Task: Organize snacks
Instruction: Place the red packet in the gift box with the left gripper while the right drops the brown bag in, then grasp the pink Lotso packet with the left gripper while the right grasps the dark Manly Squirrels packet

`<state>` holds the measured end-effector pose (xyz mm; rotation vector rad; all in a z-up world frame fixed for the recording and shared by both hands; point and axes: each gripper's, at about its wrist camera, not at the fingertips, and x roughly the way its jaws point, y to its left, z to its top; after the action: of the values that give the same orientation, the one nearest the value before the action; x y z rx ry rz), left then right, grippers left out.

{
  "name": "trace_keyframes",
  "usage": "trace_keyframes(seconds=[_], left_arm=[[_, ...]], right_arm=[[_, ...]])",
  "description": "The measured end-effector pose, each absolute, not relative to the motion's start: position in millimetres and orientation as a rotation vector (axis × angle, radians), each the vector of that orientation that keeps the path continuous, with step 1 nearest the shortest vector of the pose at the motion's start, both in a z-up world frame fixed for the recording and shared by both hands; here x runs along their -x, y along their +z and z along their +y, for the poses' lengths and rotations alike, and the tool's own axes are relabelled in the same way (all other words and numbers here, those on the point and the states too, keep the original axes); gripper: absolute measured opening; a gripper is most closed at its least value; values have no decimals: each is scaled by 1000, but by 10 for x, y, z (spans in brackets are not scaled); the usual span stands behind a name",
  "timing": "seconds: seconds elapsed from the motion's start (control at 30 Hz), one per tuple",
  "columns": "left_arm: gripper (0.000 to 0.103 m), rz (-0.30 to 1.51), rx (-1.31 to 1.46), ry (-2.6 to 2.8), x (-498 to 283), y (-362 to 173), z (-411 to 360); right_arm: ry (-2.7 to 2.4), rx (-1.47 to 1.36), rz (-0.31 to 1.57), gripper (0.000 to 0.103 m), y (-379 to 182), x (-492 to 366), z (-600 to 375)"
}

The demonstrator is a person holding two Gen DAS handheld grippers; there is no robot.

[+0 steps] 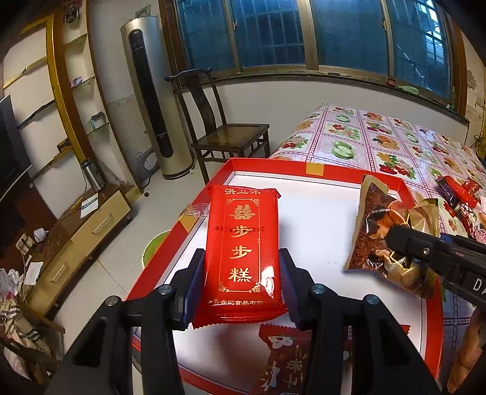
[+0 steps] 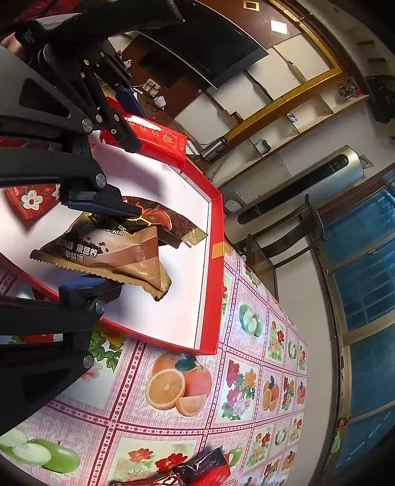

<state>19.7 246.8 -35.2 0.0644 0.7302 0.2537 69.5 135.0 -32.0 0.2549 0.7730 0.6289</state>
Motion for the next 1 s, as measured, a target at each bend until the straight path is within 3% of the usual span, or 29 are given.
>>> trace_keyframes(seconds=[0.1, 0.2, 0.23, 0.53, 0.77, 0.83, 0.87, 1.0], left_arm=[[48, 703, -109, 320, -158, -316, 2448], [70, 685, -121, 368, -113, -256, 2455], [72, 677, -116, 380, -90, -229, 2459], [76, 627, -151, 337, 61, 32, 2107], [79, 608, -200, 226, 98, 153, 1511], [79, 617, -205, 181, 102, 165, 1315], [79, 627, -202, 151, 98, 170, 1222], [79, 691, -168, 19, 32, 199, 837]], right_arm=[[626, -248, 772, 46, -296, -677, 1342], [618, -267, 733, 52, -237, -637, 1260], [617, -273, 722, 53, -217, -620, 1239], [596, -380, 671, 56, -106, -521, 790], [496, -398, 644, 56, 10, -415, -184], [431, -339, 631, 62, 63, -398, -608], [401, -300, 632, 71, 73, -399, -819], [264, -162, 682, 75, 17, -495, -1641]])
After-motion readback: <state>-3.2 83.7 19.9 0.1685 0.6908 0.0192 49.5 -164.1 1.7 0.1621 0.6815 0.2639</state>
